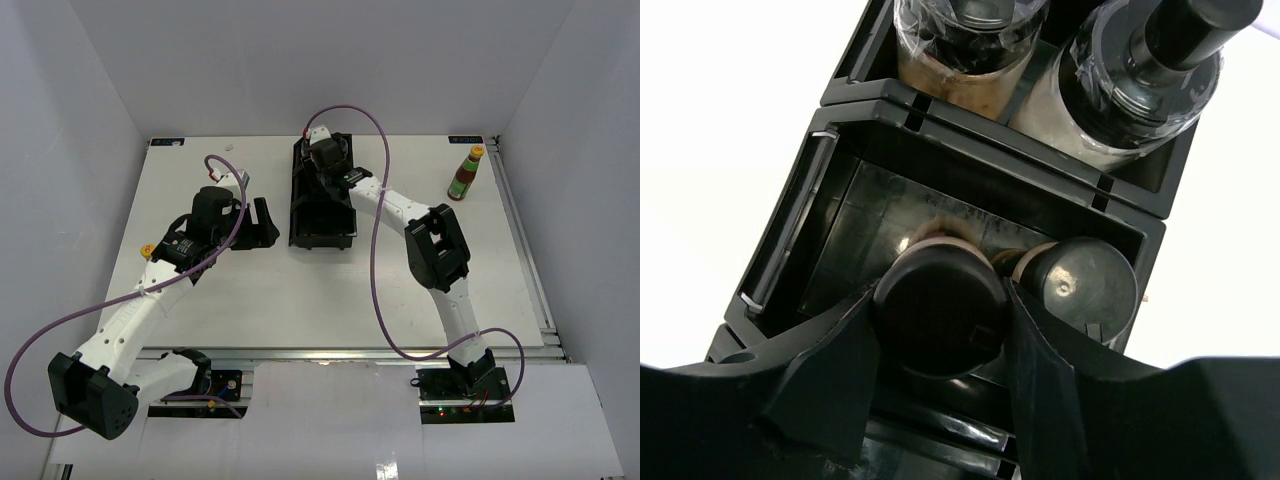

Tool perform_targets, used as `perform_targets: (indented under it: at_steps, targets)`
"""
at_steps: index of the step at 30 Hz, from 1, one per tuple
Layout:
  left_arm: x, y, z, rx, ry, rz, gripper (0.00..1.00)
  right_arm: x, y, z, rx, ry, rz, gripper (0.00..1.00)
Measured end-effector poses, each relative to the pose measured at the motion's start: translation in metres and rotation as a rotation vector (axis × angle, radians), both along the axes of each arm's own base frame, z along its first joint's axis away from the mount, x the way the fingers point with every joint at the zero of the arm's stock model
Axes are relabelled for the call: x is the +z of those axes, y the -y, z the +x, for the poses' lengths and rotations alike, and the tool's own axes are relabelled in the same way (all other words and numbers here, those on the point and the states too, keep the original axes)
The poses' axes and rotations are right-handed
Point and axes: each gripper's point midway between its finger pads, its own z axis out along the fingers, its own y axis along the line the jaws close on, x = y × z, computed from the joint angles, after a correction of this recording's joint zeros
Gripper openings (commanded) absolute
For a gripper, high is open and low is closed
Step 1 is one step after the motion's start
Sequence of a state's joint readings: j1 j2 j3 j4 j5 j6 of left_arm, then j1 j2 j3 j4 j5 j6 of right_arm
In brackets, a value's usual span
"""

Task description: Organize the condiment bottles

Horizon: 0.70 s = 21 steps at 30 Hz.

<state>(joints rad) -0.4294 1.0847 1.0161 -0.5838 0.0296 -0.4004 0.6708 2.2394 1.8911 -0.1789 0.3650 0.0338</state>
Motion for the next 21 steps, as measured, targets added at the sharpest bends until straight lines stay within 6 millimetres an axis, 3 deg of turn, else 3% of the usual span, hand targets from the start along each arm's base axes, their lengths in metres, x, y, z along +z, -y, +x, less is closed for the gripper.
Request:
perform_targets:
  at_steps: [15,21]
  targets:
    - [0.000,-0.001,0.001,0.004,0.001,0.003,0.87,0.009,0.000,0.007,-0.025,0.016,0.012,0.63]
    - [-0.008,-0.013,0.012,0.085,-0.020,0.060,0.87,0.022,-0.002,0.009,-0.022,0.025,0.023,0.63]
